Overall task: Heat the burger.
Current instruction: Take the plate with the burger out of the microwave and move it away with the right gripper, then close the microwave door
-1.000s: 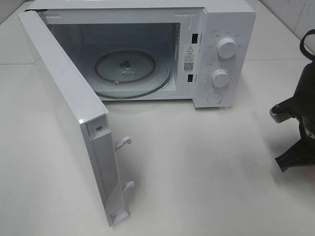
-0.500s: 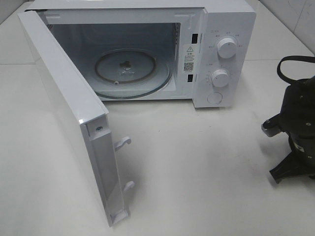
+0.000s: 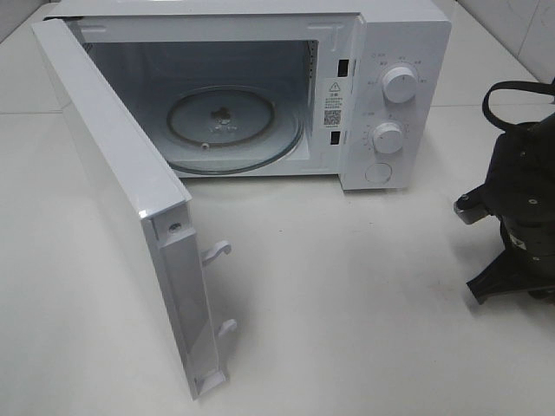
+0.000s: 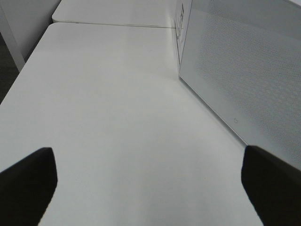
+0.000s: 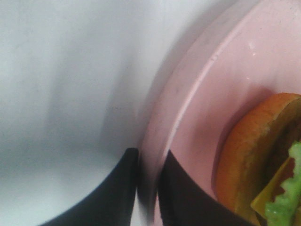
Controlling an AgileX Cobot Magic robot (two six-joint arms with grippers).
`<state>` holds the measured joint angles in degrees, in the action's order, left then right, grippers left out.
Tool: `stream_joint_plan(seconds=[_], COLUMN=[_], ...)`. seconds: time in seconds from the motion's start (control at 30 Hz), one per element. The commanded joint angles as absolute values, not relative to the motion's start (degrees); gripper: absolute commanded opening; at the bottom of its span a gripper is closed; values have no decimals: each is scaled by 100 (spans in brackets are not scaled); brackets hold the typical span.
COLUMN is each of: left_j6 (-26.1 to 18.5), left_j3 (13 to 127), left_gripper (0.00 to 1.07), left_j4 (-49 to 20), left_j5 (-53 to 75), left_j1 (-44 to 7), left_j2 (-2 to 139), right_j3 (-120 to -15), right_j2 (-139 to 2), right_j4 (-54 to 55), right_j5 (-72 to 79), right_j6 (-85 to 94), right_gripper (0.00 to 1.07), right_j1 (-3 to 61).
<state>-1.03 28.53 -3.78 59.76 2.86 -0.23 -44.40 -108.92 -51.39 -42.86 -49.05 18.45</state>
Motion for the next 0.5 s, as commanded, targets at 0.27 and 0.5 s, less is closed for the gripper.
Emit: stream_joint_plan(seconds=[0.27, 0.5], left_j6=[-103, -103], left_j3=[2848, 2848], left_gripper=[101, 101], left_j4=[-407, -407], left_j5=[5942, 5942], left_j1=[281, 281], left_j2=[-155, -155], right_j3=[-4566, -4572], right_j2=[-10514, -9545], right_j4=[-4652, -3369], right_j5=[-4509, -4177], right_j6=[-4366, -3100], right_gripper=[54, 59], right_j1=[1816, 1816])
